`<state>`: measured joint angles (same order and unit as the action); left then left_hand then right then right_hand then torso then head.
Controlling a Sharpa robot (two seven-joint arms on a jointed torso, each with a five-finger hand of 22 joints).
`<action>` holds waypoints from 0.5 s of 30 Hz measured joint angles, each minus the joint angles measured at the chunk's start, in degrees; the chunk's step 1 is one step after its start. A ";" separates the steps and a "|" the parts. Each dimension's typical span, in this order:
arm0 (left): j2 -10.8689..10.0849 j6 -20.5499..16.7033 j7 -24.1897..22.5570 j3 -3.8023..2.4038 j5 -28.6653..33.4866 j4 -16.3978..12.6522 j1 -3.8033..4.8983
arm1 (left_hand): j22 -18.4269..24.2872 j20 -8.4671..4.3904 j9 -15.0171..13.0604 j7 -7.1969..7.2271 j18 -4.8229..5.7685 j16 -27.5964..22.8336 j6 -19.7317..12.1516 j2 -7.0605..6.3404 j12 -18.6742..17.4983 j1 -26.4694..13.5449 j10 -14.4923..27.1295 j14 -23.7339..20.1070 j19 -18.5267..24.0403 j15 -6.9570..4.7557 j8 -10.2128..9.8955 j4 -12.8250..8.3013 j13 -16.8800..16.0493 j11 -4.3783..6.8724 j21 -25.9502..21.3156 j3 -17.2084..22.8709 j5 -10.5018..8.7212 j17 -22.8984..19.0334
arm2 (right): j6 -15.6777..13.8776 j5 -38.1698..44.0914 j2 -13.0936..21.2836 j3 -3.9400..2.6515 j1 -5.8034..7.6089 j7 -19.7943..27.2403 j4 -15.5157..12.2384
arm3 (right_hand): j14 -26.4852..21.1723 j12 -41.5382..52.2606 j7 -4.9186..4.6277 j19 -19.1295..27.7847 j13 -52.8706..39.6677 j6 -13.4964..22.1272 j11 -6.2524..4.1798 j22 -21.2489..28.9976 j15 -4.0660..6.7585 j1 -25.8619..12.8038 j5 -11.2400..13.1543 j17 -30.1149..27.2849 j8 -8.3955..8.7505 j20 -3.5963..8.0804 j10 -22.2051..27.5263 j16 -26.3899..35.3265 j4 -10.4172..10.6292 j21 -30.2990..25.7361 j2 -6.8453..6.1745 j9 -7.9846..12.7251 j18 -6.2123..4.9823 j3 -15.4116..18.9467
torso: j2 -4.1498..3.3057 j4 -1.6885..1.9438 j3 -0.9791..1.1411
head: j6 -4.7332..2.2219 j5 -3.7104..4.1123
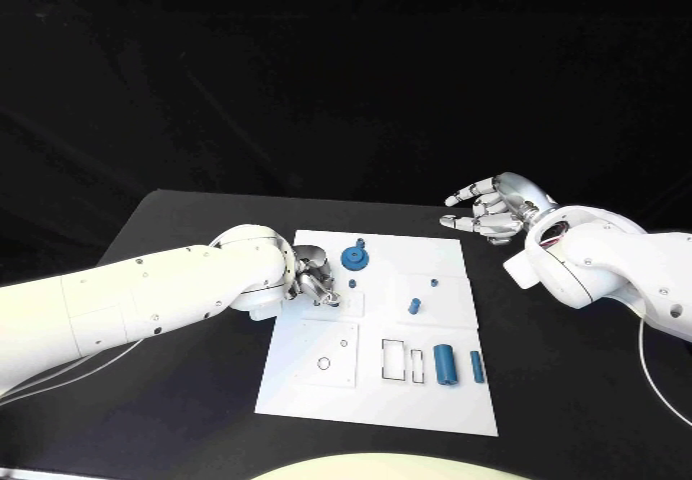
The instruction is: Assemble the parts on the task board
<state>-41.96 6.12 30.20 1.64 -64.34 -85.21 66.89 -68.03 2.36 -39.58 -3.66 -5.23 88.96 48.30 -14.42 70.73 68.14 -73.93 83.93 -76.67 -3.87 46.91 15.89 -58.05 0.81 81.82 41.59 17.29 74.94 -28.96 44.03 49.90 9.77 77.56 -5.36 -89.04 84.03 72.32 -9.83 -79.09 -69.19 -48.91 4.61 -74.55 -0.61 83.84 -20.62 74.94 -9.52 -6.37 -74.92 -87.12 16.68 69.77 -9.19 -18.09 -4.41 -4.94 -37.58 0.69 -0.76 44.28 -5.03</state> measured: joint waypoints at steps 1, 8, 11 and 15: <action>0.04 0.04 0.00 0.00 0.00 0.04 0.00 | 0.00 0.00 -0.01 0.00 0.00 0.00 0.00 0.00 0.00 0.00 0.00 0.00 0.00 0.00 0.00 0.00 0.00 0.00 0.00 0.00 0.00 0.00 | 0.00 0.00 0.00 0.00 0.00 0.00 0.00 | 0.00 0.00 0.00 0.00 0.00 0.00 0.00 0.00 0.00 0.00 0.00 0.00 0.00 0.00 0.00 0.00 0.00 0.00 0.00 0.00 0.00 0.00 | 0.00 0.00 0.00 | 0.02 -0.02; 0.42 0.49 0.05 -0.04 0.07 0.57 0.04 | 0.01 0.00 -0.11 0.08 0.00 0.00 0.28 0.11 0.08 -0.10 -0.23 0.00 0.00 0.00 -0.03 0.00 -0.23 0.22 0.00 0.00 -0.01 0.00 | 0.00 0.00 0.00 0.00 0.00 -0.01 0.02 | 0.00 0.00 0.00 0.00 0.00 0.00 0.00 0.00 0.00 0.00 0.00 0.00 0.00 0.00 0.00 0.00 0.00 0.00 0.00 0.00 0.00 0.00 | -0.01 -0.03 0.01 | 0.07 -0.05; 0.66 0.73 0.10 -0.06 0.19 0.90 0.07 | 0.01 0.00 -0.25 0.18 -0.01 0.00 0.60 0.37 0.32 -0.37 -0.54 0.00 0.00 0.00 -0.03 0.00 -0.64 0.12 0.00 0.00 0.26 0.00 | 0.00 0.00 -0.02 0.00 0.00 -0.02 0.05 | 0.00 0.00 0.00 0.00 0.00 0.00 0.00 0.00 0.00 0.00 0.00 0.00 0.00 0.00 0.00 0.00 0.00 0.00 0.00 0.00 0.00 0.00 | -0.01 -0.03 0.03 | 0.16 -0.05; 1.00 1.08 0.13 -0.09 0.46 1.42 0.11 | -0.16 -0.21 -0.29 0.26 0.00 0.00 0.87 0.32 0.67 -0.43 -0.74 0.00 -0.22 0.00 -0.03 0.00 -1.08 0.30 0.00 0.00 0.37 -0.01 | 0.00 0.00 -0.05 0.00 -0.01 -0.02 0.07 | 0.00 0.00 0.00 0.00 0.00 0.00 0.00 0.00 0.00 0.00 0.00 -0.01 0.00 0.00 0.00 0.00 0.00 0.00 0.00 0.00 0.00 0.00 | -0.02 -0.04 0.03 | 0.25 -0.05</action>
<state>-40.96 7.20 30.33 1.56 -63.88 -83.79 67.00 -68.19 2.15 -39.87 -3.39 -5.24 88.96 49.17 -14.11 71.39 67.71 -74.67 83.93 -76.89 -3.87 46.88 15.89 -59.13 1.12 81.81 41.59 17.67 74.93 -28.96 44.03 49.85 9.77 77.55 -5.38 -88.97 84.03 72.32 -9.83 -79.09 -69.19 -48.91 4.61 -74.55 -0.61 83.85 -20.62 74.94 -9.52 -6.37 -74.92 -87.12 16.68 69.77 -9.19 -18.09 -4.41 -4.94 -37.60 0.65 -0.73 44.53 -5.08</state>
